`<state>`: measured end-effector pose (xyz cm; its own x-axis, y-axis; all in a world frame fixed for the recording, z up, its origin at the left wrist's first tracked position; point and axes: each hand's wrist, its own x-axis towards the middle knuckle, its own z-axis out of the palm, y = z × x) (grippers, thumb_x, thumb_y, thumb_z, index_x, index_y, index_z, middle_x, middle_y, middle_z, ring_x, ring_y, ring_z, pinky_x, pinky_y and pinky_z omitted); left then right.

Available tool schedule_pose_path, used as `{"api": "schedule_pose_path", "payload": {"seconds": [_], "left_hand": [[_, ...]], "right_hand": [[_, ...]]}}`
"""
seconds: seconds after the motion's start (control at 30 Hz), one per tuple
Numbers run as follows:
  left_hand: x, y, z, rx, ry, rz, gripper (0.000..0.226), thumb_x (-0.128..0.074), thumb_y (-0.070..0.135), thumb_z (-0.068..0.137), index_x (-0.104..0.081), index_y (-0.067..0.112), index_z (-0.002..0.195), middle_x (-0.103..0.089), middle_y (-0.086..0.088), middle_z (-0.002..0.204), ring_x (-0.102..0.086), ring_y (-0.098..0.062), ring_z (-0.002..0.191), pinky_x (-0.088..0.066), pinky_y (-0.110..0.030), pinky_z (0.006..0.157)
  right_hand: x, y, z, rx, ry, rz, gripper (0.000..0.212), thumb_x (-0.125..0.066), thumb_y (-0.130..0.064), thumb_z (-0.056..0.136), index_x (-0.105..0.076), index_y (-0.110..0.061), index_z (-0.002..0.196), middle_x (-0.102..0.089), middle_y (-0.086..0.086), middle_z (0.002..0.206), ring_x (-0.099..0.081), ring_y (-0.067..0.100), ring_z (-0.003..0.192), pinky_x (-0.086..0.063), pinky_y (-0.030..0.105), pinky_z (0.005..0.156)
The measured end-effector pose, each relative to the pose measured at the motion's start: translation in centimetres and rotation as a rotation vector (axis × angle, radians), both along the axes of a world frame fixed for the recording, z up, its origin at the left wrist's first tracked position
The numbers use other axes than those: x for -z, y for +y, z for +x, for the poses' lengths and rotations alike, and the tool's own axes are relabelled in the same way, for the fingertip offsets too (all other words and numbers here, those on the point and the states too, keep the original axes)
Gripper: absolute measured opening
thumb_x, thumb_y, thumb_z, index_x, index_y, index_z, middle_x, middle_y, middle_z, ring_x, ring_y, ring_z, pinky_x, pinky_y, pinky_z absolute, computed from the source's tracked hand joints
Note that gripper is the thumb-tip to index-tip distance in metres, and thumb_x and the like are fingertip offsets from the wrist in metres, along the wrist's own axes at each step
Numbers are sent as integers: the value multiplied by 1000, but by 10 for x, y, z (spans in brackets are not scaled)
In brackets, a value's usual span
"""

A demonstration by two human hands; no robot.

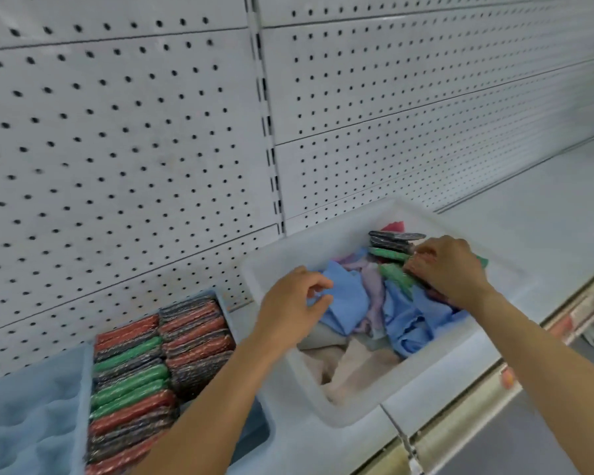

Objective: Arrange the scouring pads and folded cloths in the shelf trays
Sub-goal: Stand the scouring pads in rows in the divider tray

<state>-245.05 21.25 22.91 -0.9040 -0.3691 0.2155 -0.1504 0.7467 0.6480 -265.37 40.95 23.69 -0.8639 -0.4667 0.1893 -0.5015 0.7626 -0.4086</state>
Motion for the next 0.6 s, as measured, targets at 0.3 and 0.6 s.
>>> {"api": "schedule_pose_path", "payload": {"seconds": [0.3,0.6], "left_hand": [[22,48,-129,-27,-274,563,61,-63,46,89,-45,13,137,-58,-8,128,-58,-21,110,-50,-37,94],[42,66,-164,-234,-267,728,43,-81,26,75,-58,10,107,-66,-9,97,-66,-30,95,-55,-40,86]], "right_hand": [[21,24,-36,172,25,355,50,-62,-38,84,-47,-11,123,-56,13,117,-49,32,112,-43,41,85],[22,30,-44,147,-118,38,30,-68,-37,77,-60,-9,84,-64,9,87,-57,26,84,-48,36,66]]}}
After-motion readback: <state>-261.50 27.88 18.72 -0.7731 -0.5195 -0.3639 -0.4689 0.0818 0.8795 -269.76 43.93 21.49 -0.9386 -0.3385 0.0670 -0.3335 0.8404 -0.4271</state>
